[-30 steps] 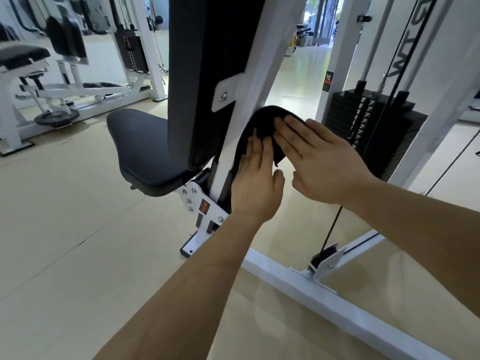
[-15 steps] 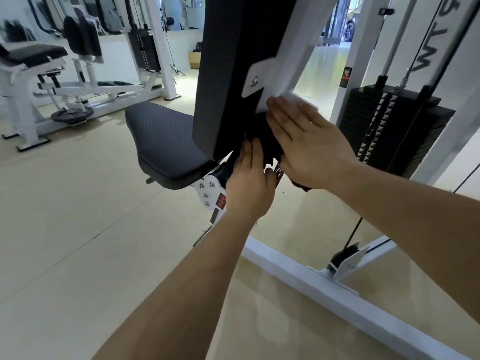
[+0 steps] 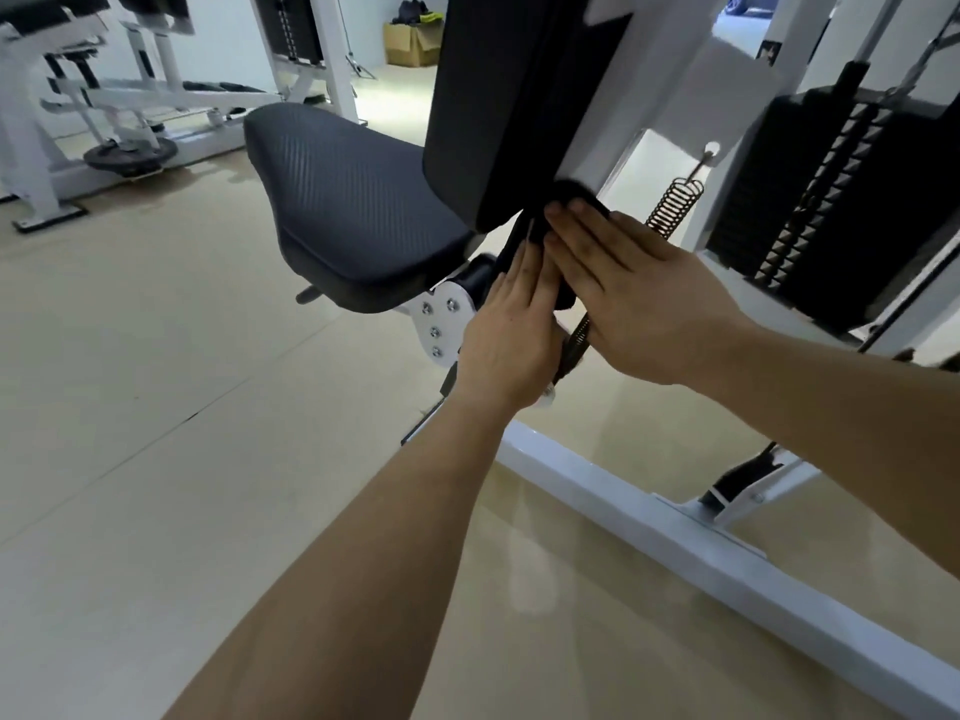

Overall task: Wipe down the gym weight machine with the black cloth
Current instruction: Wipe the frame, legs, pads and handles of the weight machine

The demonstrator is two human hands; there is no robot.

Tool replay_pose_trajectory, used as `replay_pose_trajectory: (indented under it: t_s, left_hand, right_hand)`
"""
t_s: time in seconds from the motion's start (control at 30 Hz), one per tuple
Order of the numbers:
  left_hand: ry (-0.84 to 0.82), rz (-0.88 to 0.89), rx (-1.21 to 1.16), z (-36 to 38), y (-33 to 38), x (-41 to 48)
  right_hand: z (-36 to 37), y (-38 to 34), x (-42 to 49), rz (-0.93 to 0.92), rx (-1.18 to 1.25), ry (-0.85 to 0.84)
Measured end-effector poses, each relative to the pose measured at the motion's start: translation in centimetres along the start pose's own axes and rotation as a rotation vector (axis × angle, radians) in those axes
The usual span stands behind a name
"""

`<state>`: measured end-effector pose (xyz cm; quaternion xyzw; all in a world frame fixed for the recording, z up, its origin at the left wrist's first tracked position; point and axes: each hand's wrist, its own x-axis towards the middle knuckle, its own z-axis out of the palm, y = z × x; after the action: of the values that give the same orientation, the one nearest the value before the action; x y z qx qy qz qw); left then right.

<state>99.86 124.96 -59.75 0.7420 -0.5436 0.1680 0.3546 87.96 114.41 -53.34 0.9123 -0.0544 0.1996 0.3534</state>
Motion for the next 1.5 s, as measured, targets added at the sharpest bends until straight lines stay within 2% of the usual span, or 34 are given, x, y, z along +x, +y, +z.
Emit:
replay_pose_trajectory:
  t_s: [0.13, 0.4, 0.53, 0.67, 0.9, 1.13, 1.33, 1.5]
  left_hand:
    - [0.026, 0.042, -0.007, 0.8, -0.6, -0.3]
    - [0.029, 0.016, -0.055, 3.5, -1.7, -1.3]
    - [0.004, -0.041, -0.013, 4.2, -3.0, -3.3]
    - [-0.092, -0.073, 0.109, 5.2, -5.4, -5.5]
    - [-0.091, 0.008, 0.178, 3.2, -7.0, -5.5]
    - [0.066, 0.078, 0.173, 3.4, -7.7, -5.1]
    - [0.089, 0.043, 0.200, 2.6, -8.6, -7.2]
    - [0.070, -0.227, 0.109, 1.6, -9.3, -9.0]
  right_hand:
    - [1.5, -1.1, 0.3, -0.009, -0.020, 0.040]
    - [2.6, -2.4, 1.5, -0.021, -0.047, 0.087]
    - [4.0, -4.0, 1.1, -0.105, -0.096, 0.000]
    - [4.3, -6.2, 1.8, -0.171, -0.088, -0.197]
    - [4.9, -7.3, 1.9, -0.140, -0.063, -0.256]
    - [6.2, -7.7, 1.7, -0.119, -0.008, -0.126]
    - [5.6, -8.3, 2.7, -0.101, 0.276, 0.001]
    - [4.9, -9.3, 5.4, -0.125, 0.364, 0.236]
